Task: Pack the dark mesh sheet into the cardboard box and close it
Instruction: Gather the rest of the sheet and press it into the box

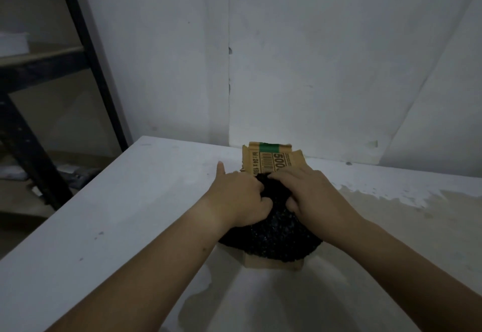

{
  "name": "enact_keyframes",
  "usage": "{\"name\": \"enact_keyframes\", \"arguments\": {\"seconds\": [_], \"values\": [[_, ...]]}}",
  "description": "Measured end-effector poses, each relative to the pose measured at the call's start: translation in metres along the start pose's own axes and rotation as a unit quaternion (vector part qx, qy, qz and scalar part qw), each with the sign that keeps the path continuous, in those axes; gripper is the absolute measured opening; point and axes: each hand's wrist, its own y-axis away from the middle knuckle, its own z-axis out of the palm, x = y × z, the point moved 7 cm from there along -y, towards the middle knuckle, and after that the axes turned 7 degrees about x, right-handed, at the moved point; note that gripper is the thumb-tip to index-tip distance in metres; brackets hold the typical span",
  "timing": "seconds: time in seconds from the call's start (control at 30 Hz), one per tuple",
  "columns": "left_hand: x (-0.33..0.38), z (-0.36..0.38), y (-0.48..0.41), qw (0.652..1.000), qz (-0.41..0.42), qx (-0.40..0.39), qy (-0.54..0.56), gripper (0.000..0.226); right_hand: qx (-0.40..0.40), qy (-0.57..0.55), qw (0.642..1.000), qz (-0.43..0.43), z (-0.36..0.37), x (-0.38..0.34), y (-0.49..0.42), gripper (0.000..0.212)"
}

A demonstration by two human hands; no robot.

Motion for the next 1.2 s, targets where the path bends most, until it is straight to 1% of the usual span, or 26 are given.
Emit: {"name": "enact_keyframes", "arguments": {"seconds": [0.13,0.17,0.23,0.27,0.3,0.37,0.4,0.43,0.47,0.5,0.57,0.6,0.63,0.67,0.77,0.83,0.87,0.9,0.93,0.97,1.0,1.03,1.07,1.1,1.13,1.2], "values": [[0.003,-0.001,-0.003,1.000,0.001,-0.012,0.007,0.032,-0.057,0.053,0.997,0.007,0.010,0.005,-0.002,0.060],[0.003,-0.002,0.000,1.000,0.009,0.002,0.007,0.027,-0.079,0.054,0.995,0.007,0.013,0.007,-0.003,0.058],[0.002,-0.008,0.006,0.996,0.032,0.077,0.009,0.019,-0.130,0.043,0.990,0.026,0.022,0.013,-0.007,0.058],[0.002,-0.010,0.009,0.993,0.042,0.110,0.010,0.022,-0.156,0.041,0.986,0.036,0.026,0.015,-0.009,0.058],[-0.001,-0.009,0.010,0.992,0.043,0.116,0.012,0.026,-0.180,0.040,0.982,0.044,0.030,0.017,-0.011,0.058],[-0.003,-0.003,0.009,0.997,0.031,0.074,0.021,0.030,-0.215,0.035,0.974,0.054,0.035,0.017,-0.012,0.059],[-0.003,-0.001,0.007,0.998,0.023,0.051,0.019,0.028,-0.218,0.027,0.974,0.054,0.035,0.016,-0.011,0.059],[-0.001,0.000,0.004,0.999,0.016,0.035,0.012,0.026,-0.204,0.013,0.977,0.054,0.031,0.014,-0.010,0.056],[0.001,0.001,0.001,1.000,0.009,0.020,-0.001,0.025,-0.170,-0.004,0.984,0.055,0.023,0.014,-0.008,0.052],[0.002,0.002,-0.003,1.000,0.000,0.002,-0.014,0.023,-0.117,-0.014,0.991,0.057,0.012,0.014,-0.007,0.047],[0.003,0.003,-0.012,0.999,-0.023,-0.038,-0.032,0.020,-0.012,0.025,0.998,0.060,-0.012,0.018,-0.002,0.036],[0.004,0.003,-0.016,0.997,-0.033,-0.057,-0.038,0.019,0.005,0.066,0.996,0.062,-0.019,0.020,0.001,0.033],[0.005,0.003,-0.022,0.995,-0.039,-0.074,-0.045,0.018,-0.006,0.103,0.993,0.064,-0.020,0.020,0.004,0.034],[0.007,0.004,-0.026,0.994,-0.039,-0.088,-0.054,0.018,-0.037,0.126,0.989,0.066,-0.016,0.021,0.005,0.037],[0.011,0.003,-0.032,0.991,-0.033,-0.096,-0.085,0.020,-0.138,0.108,0.980,0.092,0.006,0.023,0.007,0.040],[0.011,0.001,-0.026,0.994,-0.026,-0.074,-0.078,0.019,-0.186,0.099,0.971,0.112,0.014,0.023,0.007,0.042],[0.010,0.000,-0.020,0.997,-0.018,-0.052,-0.062,0.020,-0.194,0.098,0.970,0.113,0.014,0.024,0.007,0.043],[0.009,-0.004,-0.013,0.999,-0.003,-0.013,-0.032,0.022,-0.192,0.092,0.971,0.112,0.012,0.024,0.008,0.042],[0.007,-0.009,-0.004,0.999,0.017,0.041,0.011,0.025,-0.178,0.080,0.975,0.107,0.007,0.024,0.009,0.040],[0.004,-0.015,0.008,0.992,0.037,0.104,0.066,0.029,-0.149,0.054,0.982,0.098,0.001,0.023,0.011,0.037],[0.000,-0.022,0.022,0.977,0.052,0.166,0.127,0.036,-0.101,0.014,0.990,0.096,-0.009,0.023,0.016,0.033],[-0.007,-0.026,0.037,0.959,0.058,0.213,0.180,0.042,-0.041,-0.031,0.993,0.103,-0.021,0.025,0.023,0.031],[-0.016,-0.026,0.050,0.947,0.050,0.235,0.214,0.047,0.019,-0.069,0.990,0.123,-0.034,0.028,0.034,0.031],[-0.027,-0.020,0.060,0.942,0.026,0.234,0.241,0.052,0.062,-0.087,0.984,0.145,-0.044,0.033,0.048,0.033],[-0.039,-0.010,0.067,0.940,-0.009,0.214,0.266,0.058,0.078,-0.093,0.979,0.166,-0.049,0.036,0.064,0.035],[-0.055,0.012,0.075,0.939,-0.056,0.153,0.302,0.066,0.055,-0.128,0.968,0.209,-0.044,0.037,0.094,0.041]]}}
